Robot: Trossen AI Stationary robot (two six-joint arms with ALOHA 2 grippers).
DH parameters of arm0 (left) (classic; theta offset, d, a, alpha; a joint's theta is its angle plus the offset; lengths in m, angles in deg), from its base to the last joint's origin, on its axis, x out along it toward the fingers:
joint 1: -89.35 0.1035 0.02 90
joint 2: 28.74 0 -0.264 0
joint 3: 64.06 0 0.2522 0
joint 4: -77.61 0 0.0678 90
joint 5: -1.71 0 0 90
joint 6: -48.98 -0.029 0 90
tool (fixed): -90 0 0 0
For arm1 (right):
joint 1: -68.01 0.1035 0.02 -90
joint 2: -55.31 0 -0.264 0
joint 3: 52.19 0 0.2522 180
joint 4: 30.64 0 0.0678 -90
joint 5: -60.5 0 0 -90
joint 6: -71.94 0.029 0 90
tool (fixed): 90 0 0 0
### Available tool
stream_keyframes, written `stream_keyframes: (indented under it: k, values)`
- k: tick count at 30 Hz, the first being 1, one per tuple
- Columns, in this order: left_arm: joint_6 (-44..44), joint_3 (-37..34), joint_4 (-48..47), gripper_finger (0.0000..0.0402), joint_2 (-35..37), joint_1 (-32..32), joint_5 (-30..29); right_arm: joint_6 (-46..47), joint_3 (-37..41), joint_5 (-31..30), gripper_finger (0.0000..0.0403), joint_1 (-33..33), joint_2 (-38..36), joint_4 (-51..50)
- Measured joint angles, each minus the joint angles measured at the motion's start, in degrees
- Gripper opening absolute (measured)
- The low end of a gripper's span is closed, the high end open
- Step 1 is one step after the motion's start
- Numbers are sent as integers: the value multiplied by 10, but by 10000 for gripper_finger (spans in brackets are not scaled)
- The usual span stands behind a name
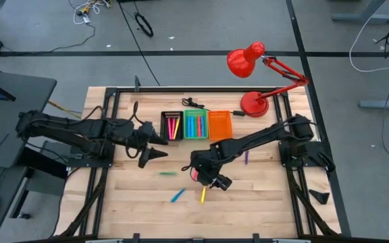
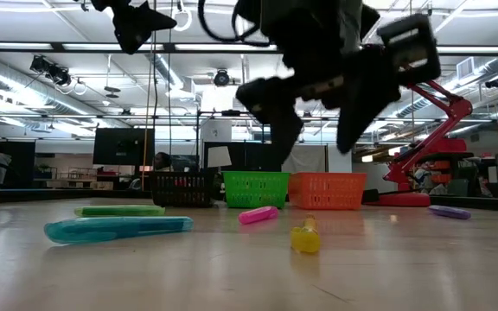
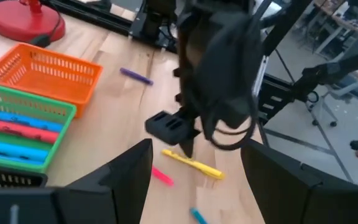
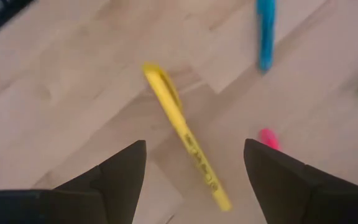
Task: Pick & Place Markers
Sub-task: Put the large yellow pen into the black bin
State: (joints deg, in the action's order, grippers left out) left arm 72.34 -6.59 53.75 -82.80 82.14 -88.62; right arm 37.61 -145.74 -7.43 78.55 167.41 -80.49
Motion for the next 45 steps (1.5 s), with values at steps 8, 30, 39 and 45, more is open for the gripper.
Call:
stream_keyframes:
  k: [8, 30, 39, 45]
  values:
    - [16, -1, 1, 252, 1, -16, -15, -82, 0, -61, 272, 2, 57, -23]
    - [46, -1, 0, 252, 1, -30, -27, -188, 0, -103, 53, 2, 69, -23]
    - [61, -1, 0, 252, 0, -30, -27, -131, 2, -111, 17, 8, 60, -30]
    - [61, -1, 6, 252, 0, -30, -36, -76, 2, -104, 11, 9, -2, -81]
